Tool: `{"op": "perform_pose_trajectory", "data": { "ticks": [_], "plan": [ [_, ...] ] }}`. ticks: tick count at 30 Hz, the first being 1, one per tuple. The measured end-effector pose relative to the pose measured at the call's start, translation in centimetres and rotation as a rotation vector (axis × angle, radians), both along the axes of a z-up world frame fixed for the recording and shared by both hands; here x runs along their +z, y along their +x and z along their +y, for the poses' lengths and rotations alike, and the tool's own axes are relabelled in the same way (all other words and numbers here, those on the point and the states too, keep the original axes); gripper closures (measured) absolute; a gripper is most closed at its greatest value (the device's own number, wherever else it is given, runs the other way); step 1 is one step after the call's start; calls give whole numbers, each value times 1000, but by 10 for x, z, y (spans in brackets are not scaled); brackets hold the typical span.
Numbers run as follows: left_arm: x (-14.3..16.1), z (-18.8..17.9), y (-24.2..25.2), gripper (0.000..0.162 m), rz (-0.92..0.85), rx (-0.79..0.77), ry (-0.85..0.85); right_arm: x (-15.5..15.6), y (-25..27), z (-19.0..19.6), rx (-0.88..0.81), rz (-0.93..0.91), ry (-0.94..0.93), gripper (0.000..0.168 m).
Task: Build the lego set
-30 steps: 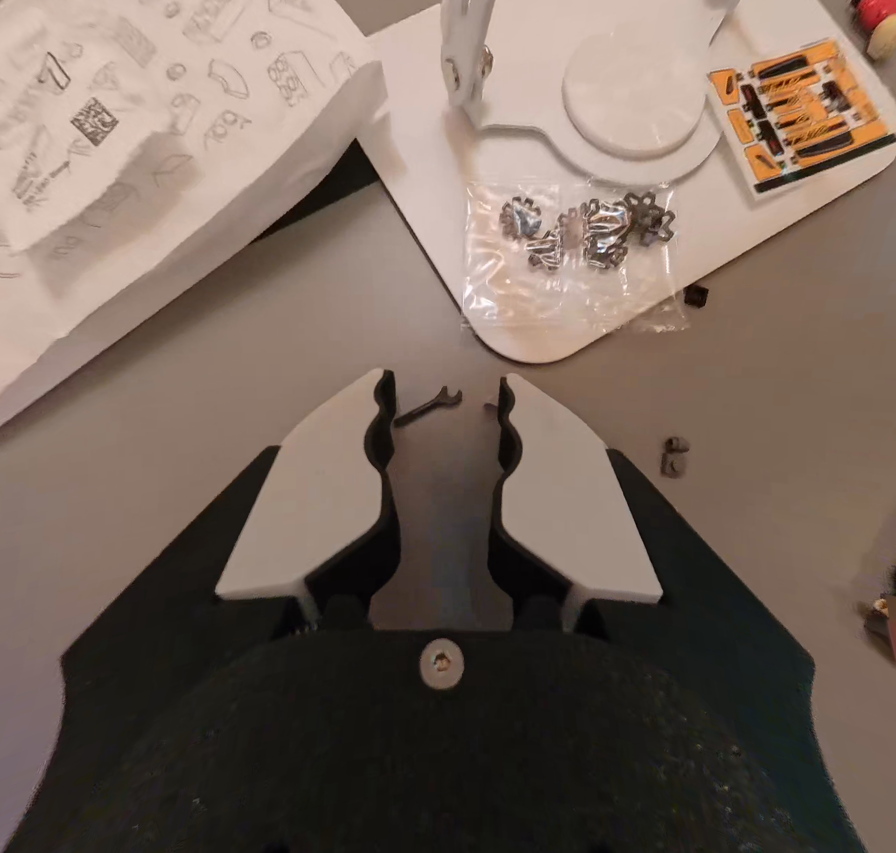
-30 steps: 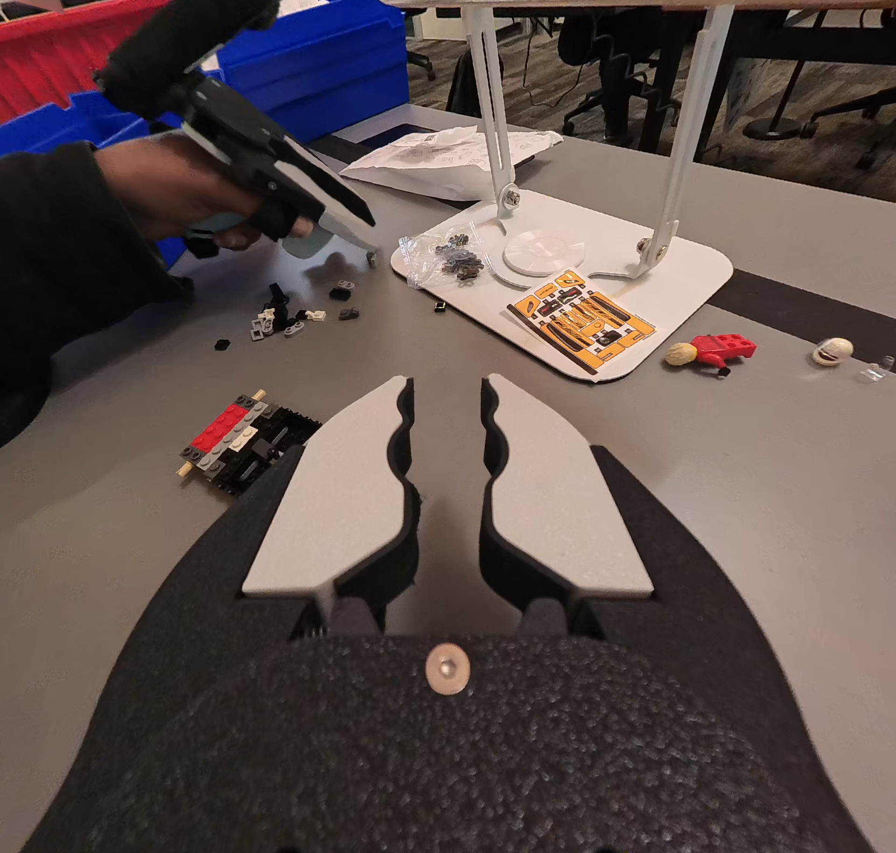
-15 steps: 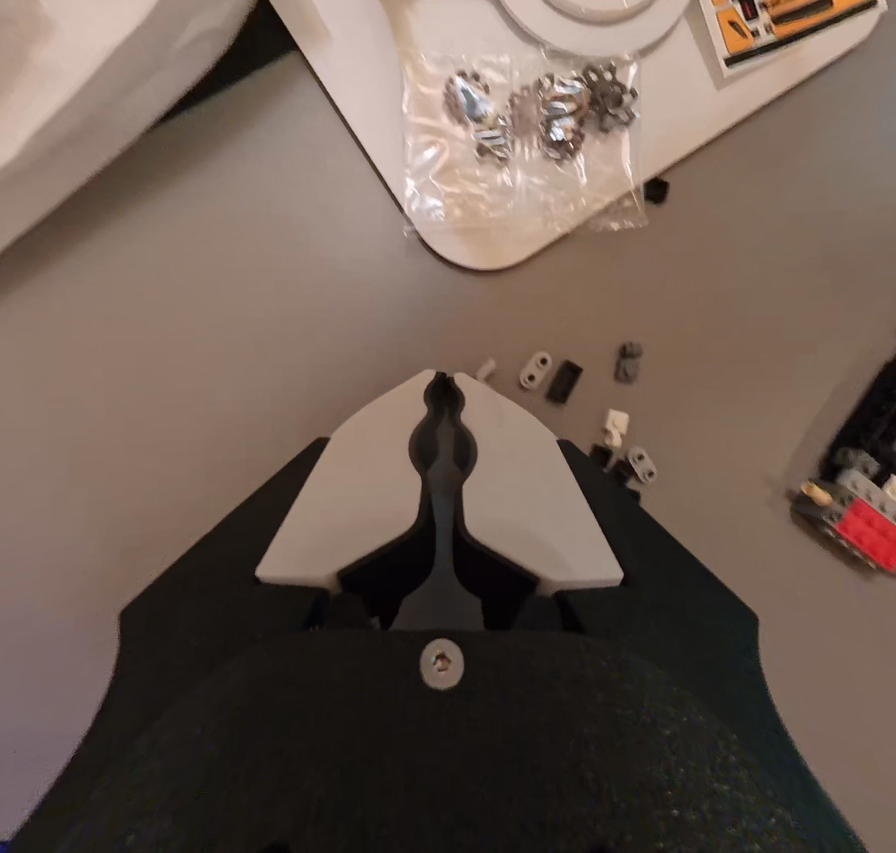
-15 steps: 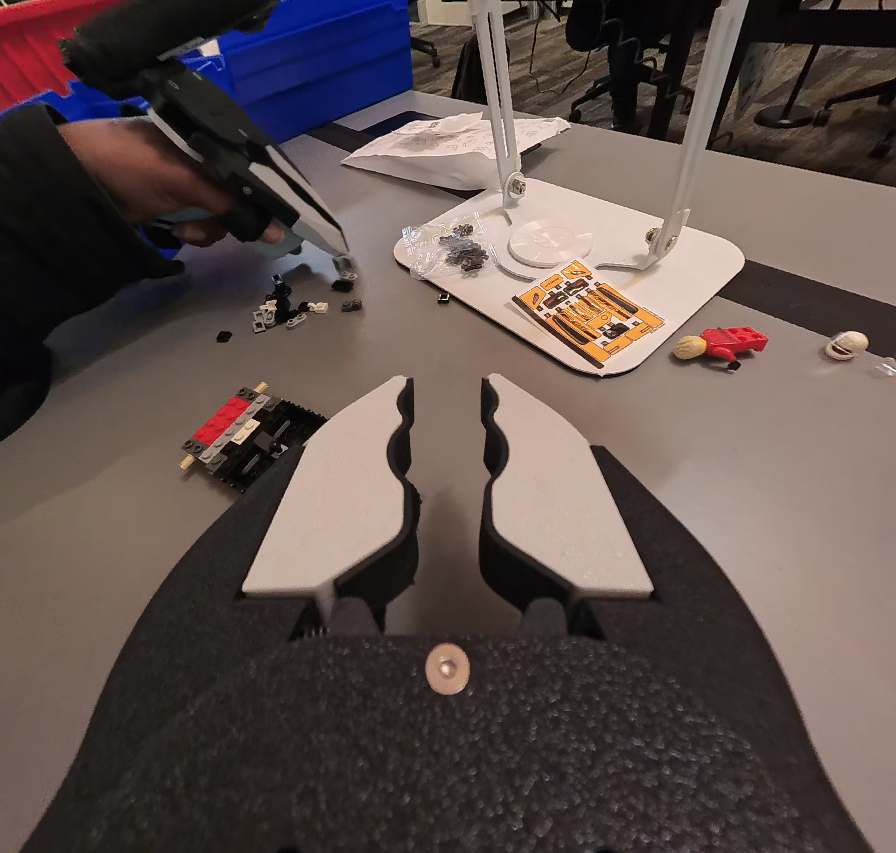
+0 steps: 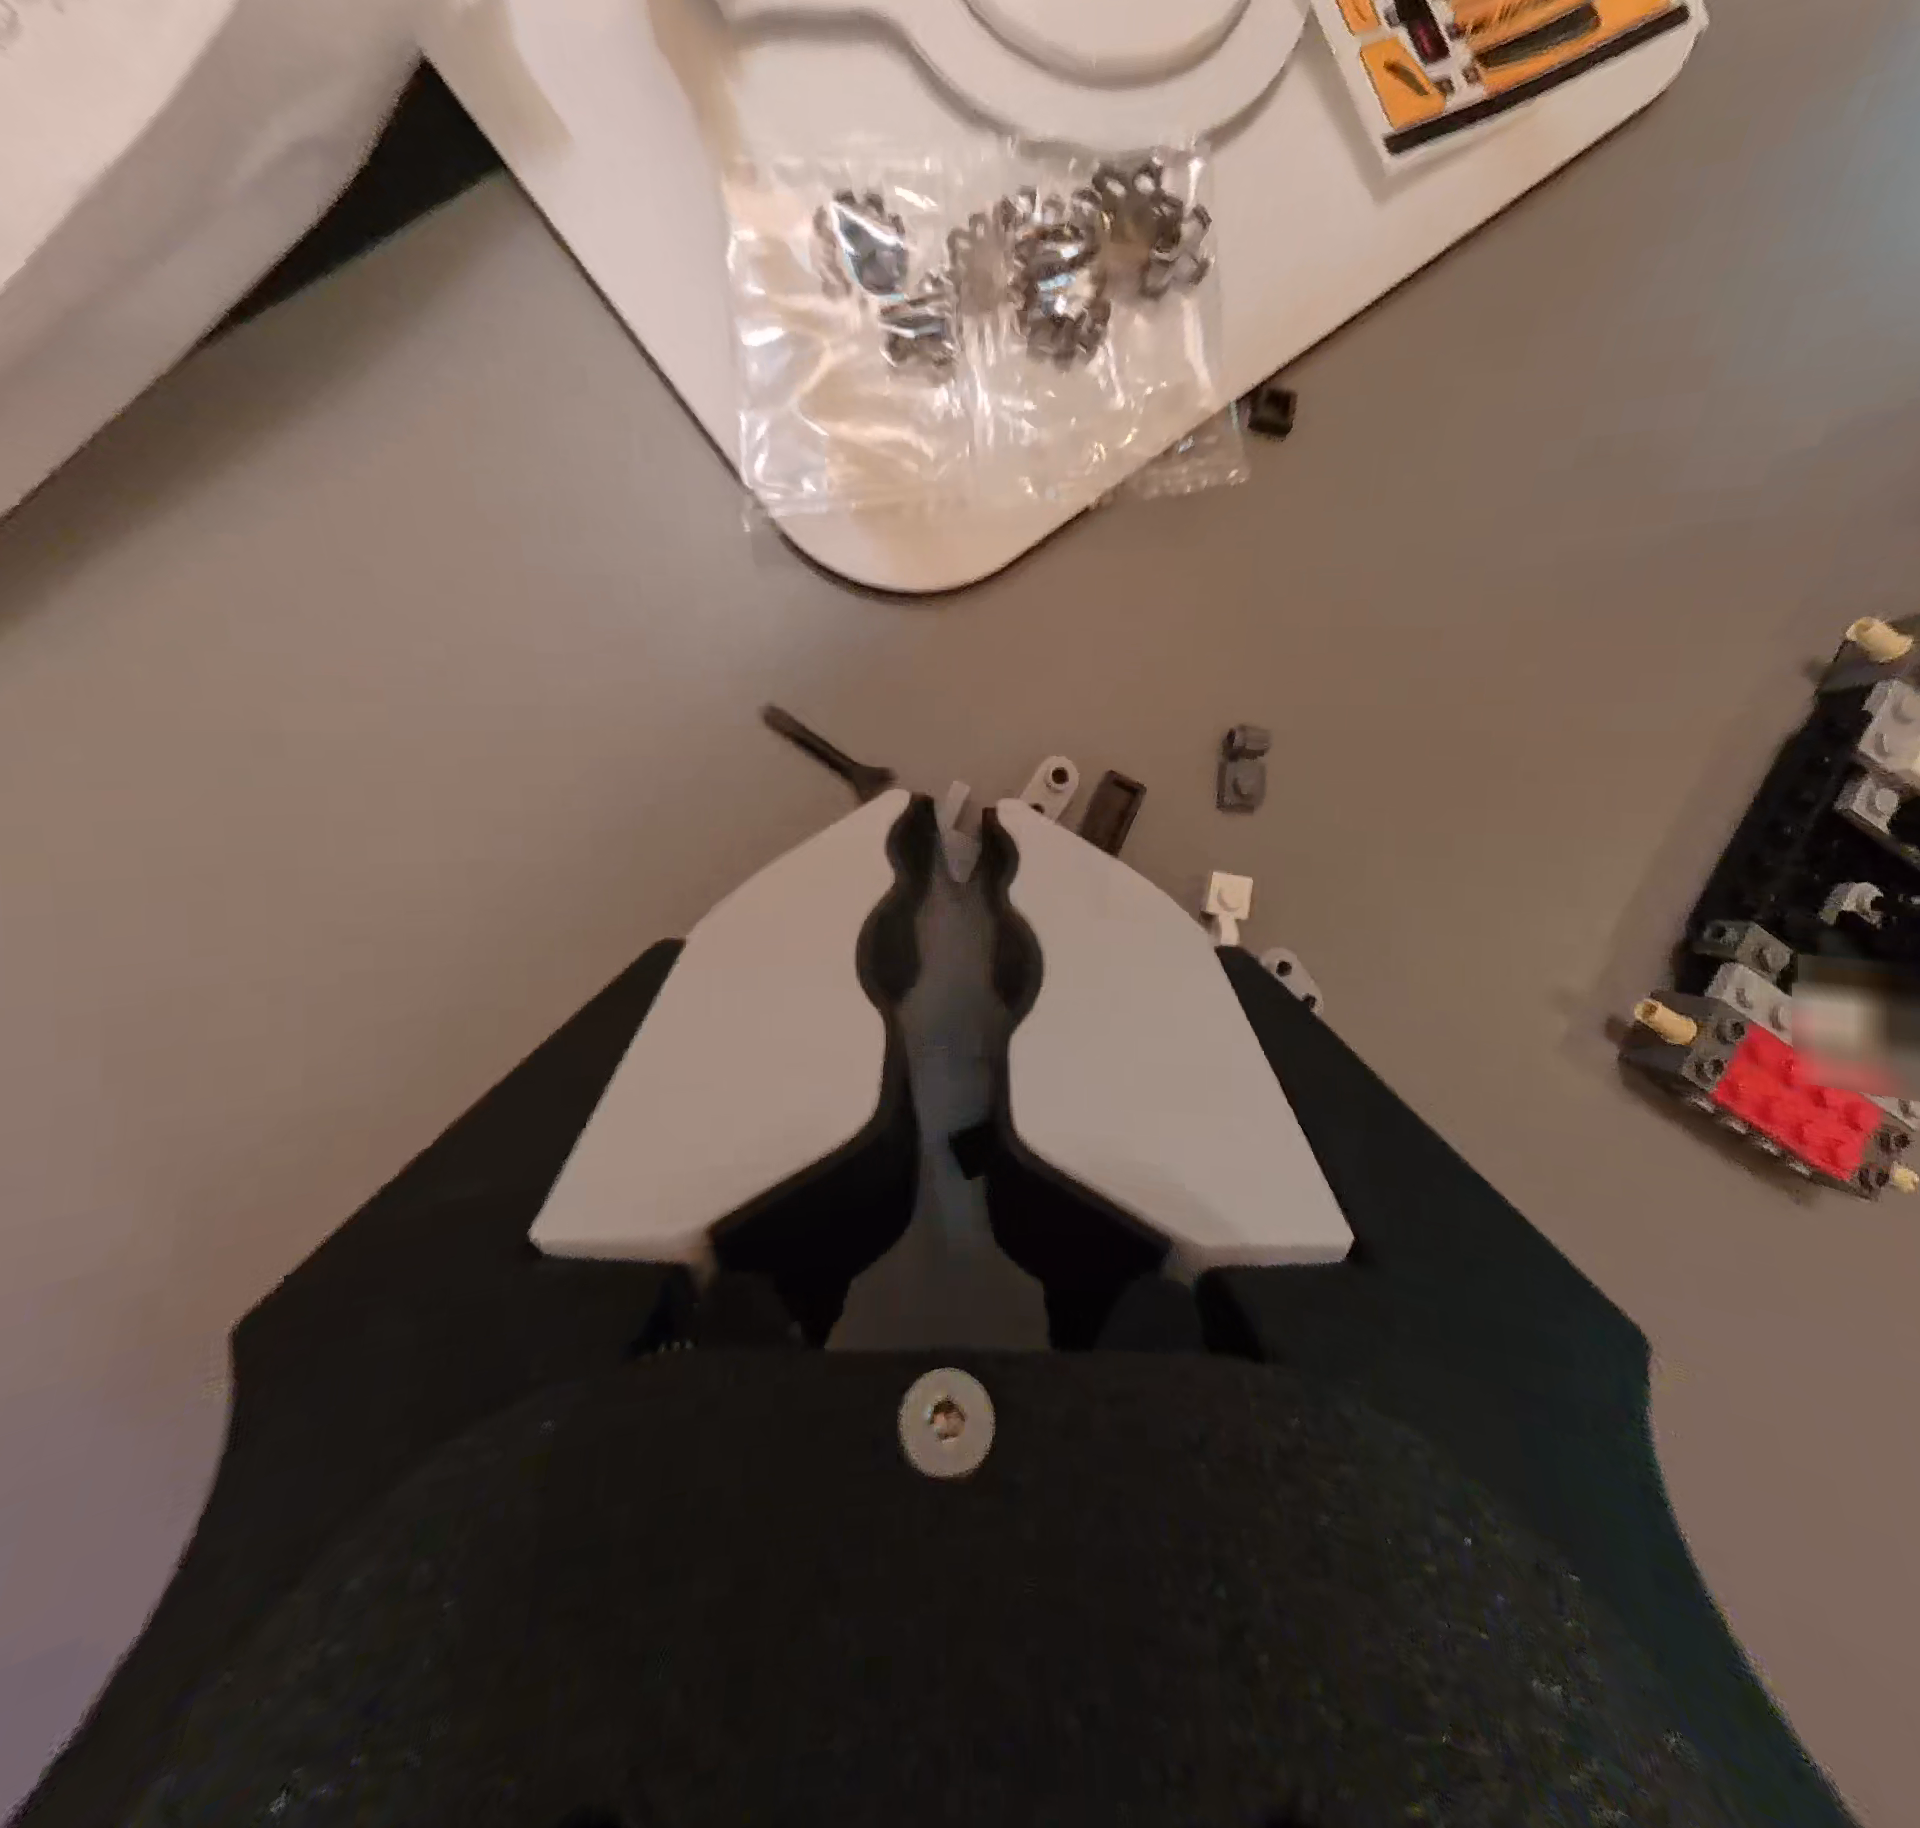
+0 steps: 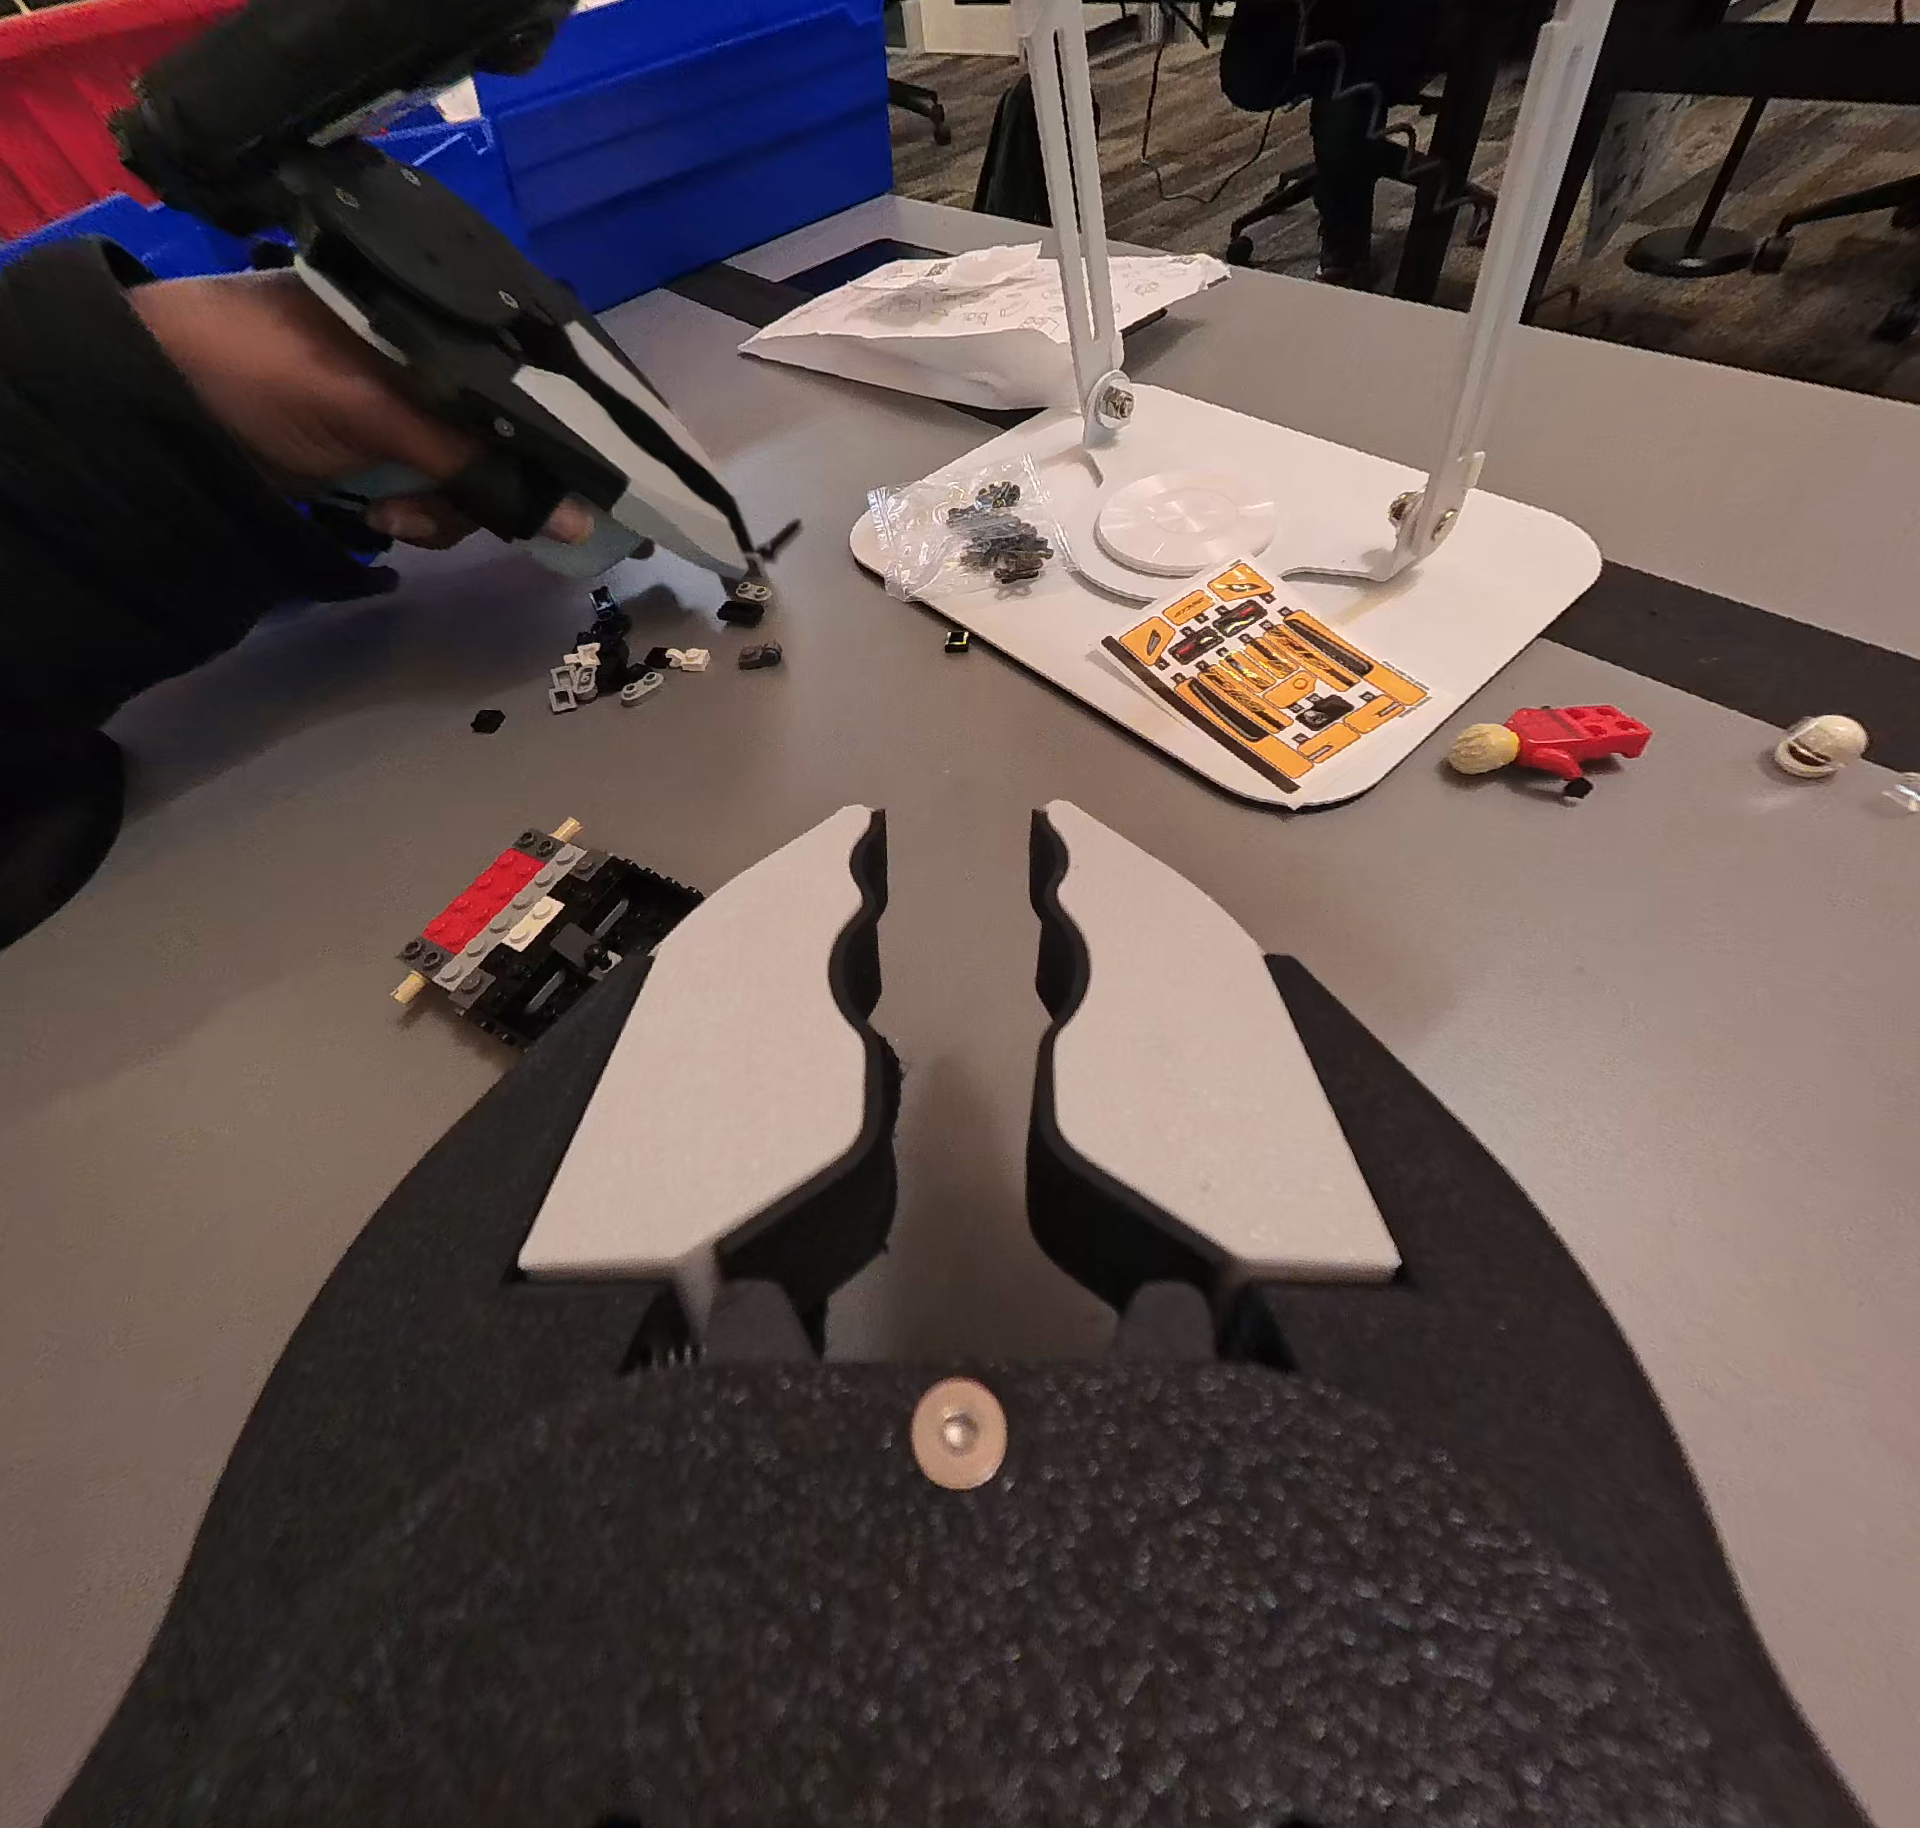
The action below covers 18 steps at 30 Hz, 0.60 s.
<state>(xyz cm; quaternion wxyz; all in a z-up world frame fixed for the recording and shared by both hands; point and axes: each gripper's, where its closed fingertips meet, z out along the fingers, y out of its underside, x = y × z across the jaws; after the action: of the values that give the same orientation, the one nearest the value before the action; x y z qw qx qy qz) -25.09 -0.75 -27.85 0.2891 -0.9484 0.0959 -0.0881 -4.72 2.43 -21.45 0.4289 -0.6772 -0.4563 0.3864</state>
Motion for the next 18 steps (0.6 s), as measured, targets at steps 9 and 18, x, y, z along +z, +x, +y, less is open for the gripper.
{"op": "perform_pose_trajectory", "data": {
  "ticks": [9,18],
  "plan": [
    [13,-30,21,156,-39,-134,-66,1,0,0,0,6,-6,143],
    [5,13,-16,134,2,78,14,-1,0,0,1,-1,-9,143]
  ]
}}
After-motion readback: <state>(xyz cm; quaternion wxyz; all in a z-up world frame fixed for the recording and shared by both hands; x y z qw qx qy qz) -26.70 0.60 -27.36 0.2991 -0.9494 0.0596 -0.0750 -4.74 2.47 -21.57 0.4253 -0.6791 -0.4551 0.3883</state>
